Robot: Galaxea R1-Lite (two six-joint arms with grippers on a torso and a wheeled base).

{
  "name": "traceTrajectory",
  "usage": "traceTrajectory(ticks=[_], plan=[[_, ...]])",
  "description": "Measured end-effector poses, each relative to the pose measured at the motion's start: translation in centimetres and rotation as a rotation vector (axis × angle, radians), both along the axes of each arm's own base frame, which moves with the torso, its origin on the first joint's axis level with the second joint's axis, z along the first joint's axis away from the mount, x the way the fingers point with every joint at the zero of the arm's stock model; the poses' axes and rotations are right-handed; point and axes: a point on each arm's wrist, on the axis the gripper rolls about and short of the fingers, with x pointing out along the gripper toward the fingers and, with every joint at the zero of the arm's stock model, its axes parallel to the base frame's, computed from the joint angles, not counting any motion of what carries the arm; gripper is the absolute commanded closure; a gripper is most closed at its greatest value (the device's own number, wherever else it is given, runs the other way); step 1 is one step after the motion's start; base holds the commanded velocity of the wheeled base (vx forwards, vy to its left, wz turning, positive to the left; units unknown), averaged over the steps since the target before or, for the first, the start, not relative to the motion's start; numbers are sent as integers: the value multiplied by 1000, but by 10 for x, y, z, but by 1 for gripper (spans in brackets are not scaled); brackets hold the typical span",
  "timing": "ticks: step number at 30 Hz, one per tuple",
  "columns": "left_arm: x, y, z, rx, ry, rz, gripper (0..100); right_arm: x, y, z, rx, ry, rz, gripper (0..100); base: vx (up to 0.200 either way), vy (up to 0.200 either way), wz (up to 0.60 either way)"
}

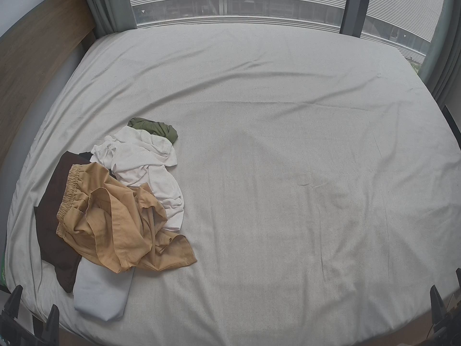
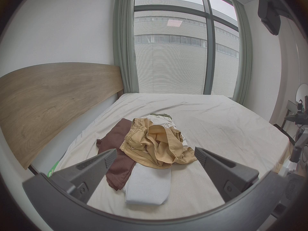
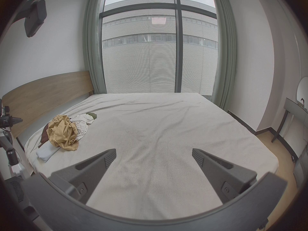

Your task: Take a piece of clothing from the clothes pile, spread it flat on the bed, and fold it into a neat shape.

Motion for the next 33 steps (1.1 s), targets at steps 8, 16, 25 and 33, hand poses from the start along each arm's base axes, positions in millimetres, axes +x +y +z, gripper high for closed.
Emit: traceTrajectory(ticks=[8,16,25,33], plan=[[0,0,0,-1,0,0,0,0,0,0,-19,-2,11,0,0,0,0],[0,0,0,-2,0,1,0,-2,1,20,-21,-111,37,0,0,0,0],[0,0,0,-6,0,1,0,11,2,68,-20,-123,132,0,0,0,0],[0,0,0,-7,0,0,0,34,4,73,31,12,258,0,0,0,0]])
